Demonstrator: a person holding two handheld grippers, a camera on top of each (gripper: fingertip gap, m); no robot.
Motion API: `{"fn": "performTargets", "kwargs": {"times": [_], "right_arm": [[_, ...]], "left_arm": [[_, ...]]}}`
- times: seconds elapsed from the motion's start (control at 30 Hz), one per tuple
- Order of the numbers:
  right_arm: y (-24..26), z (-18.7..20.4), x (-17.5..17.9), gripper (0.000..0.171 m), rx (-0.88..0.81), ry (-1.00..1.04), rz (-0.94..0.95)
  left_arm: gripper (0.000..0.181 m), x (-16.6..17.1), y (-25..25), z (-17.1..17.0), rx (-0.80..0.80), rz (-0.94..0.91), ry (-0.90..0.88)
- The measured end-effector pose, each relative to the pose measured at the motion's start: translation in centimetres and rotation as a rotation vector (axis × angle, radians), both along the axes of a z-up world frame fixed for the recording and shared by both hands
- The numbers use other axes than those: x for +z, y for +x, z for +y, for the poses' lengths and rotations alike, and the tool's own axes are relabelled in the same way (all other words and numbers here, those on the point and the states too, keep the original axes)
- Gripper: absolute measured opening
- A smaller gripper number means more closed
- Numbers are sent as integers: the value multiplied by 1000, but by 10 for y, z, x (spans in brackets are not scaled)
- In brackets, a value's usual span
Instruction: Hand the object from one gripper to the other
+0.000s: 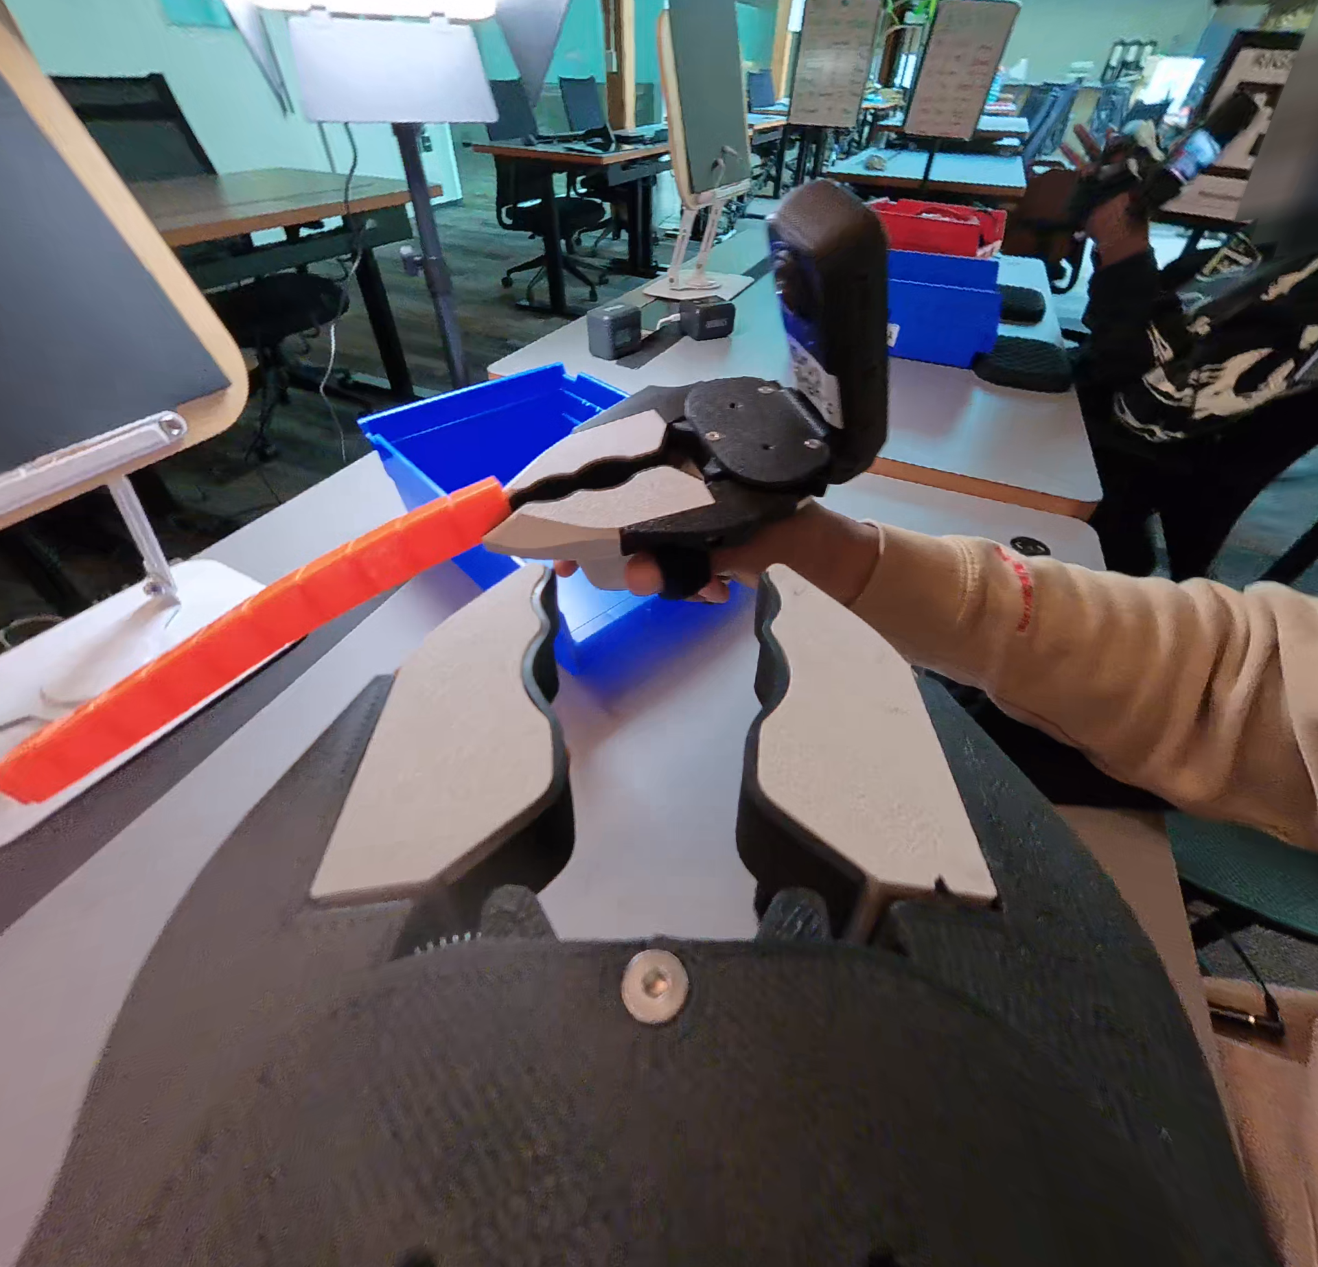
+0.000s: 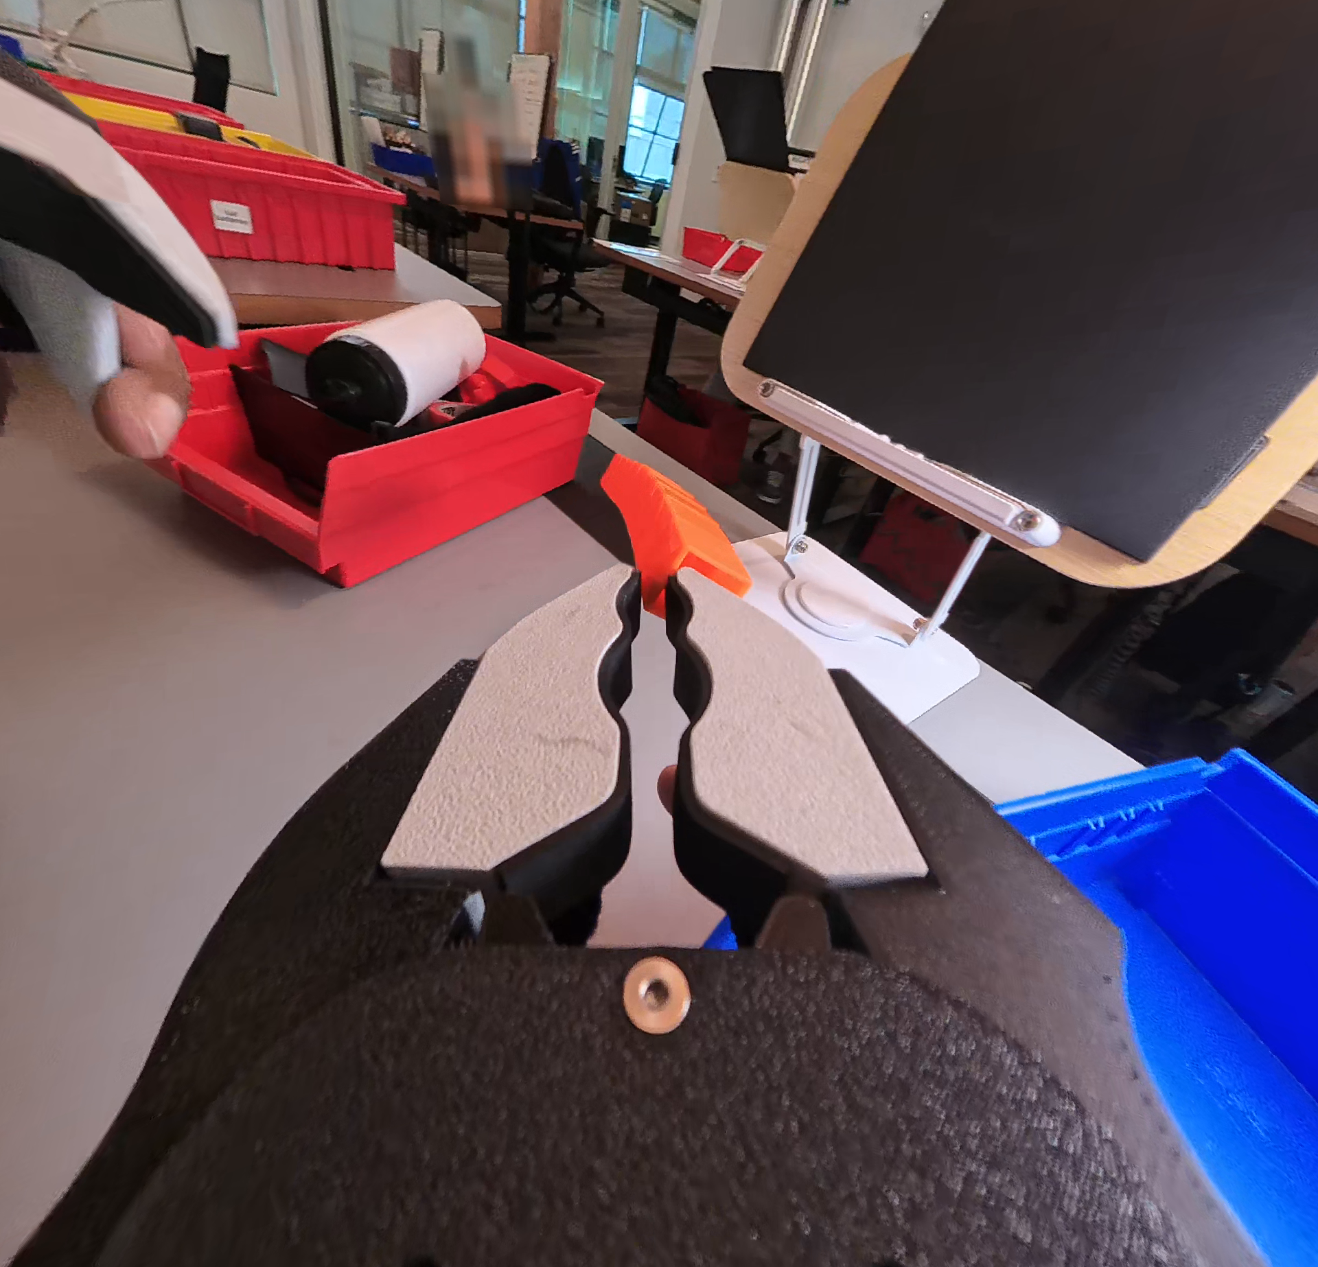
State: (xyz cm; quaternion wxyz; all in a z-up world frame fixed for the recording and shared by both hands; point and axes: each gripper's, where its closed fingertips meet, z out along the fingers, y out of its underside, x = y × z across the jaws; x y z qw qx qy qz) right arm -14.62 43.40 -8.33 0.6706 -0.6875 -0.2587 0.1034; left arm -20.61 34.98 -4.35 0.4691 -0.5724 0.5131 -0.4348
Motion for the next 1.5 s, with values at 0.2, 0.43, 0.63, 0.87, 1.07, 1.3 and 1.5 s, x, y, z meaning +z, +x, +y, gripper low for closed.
{"fn": "performTargets", "kwargs": {"times": [0.2, 0.43, 0.63, 0.87, 1.07, 1.3, 1.5], "right_arm": [[-9, -6, 20, 6, -23, 45, 70], [-47, -49, 78, 6, 276, 181, 542], [-80, -57, 65, 6, 453, 105, 725], [-90, -39, 11, 26, 504, -180, 507], [-58, -49, 37, 32, 425, -86, 285], [-103, -85, 39, 33, 573, -56, 105], [-91, -103, 65, 24, 642, 53, 154]], "left_arm": [[57, -5, -4, 38, 11, -169, -316], [68, 30, -35, 73, -69, -614, -603], [26, 62, -66, 78, -20, -735, -477], [24, 46, -72, 86, 51, -383, -259], [24, -25, -50, 49, -73, 183, 60], [24, -88, -7, -14, -314, 406, 155], [36, -58, -8, -11, -318, 216, 124]]}}
